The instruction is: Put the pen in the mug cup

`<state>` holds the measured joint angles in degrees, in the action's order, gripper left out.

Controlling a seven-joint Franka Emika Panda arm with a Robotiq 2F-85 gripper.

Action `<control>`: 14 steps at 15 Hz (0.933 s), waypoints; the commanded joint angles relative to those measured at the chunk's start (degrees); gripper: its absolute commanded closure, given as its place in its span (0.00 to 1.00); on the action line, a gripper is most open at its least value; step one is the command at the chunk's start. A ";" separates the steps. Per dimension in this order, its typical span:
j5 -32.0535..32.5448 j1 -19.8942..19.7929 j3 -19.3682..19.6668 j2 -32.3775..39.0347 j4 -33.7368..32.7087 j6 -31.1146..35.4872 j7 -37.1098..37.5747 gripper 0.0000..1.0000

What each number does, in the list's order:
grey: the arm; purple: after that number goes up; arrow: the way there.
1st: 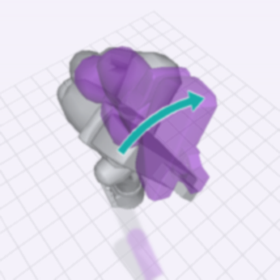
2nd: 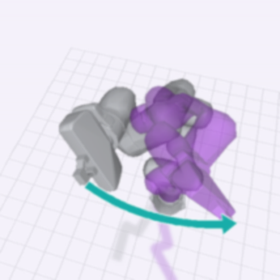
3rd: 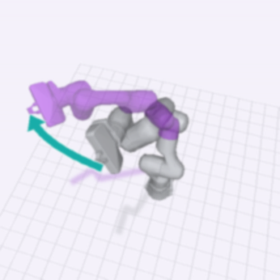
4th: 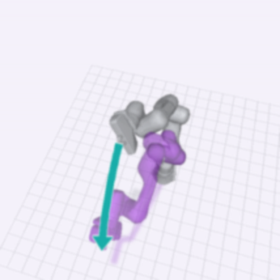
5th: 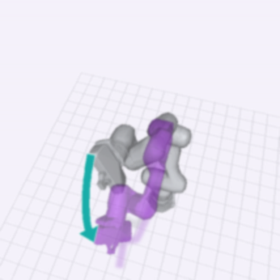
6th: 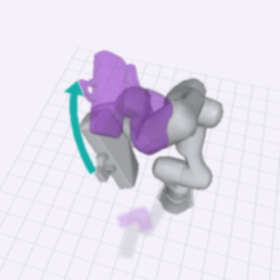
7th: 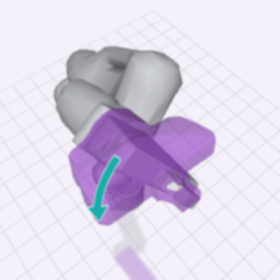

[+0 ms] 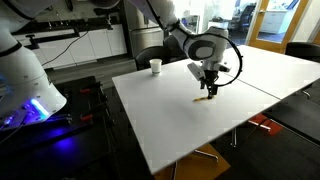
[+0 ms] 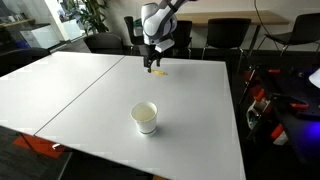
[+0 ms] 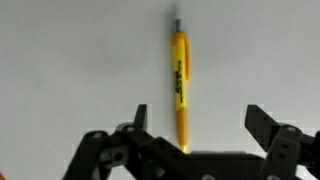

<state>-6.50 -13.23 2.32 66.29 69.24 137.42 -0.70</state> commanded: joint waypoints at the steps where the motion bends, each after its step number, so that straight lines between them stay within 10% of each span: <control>1: -0.53 -0.11 0.10 2.34 -4.27 -2.19 1.84 0.00; 14: -0.44 -0.36 0.17 4.80 -8.79 -3.91 2.75 1.00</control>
<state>-6.50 -13.48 2.33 69.75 63.80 136.40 0.43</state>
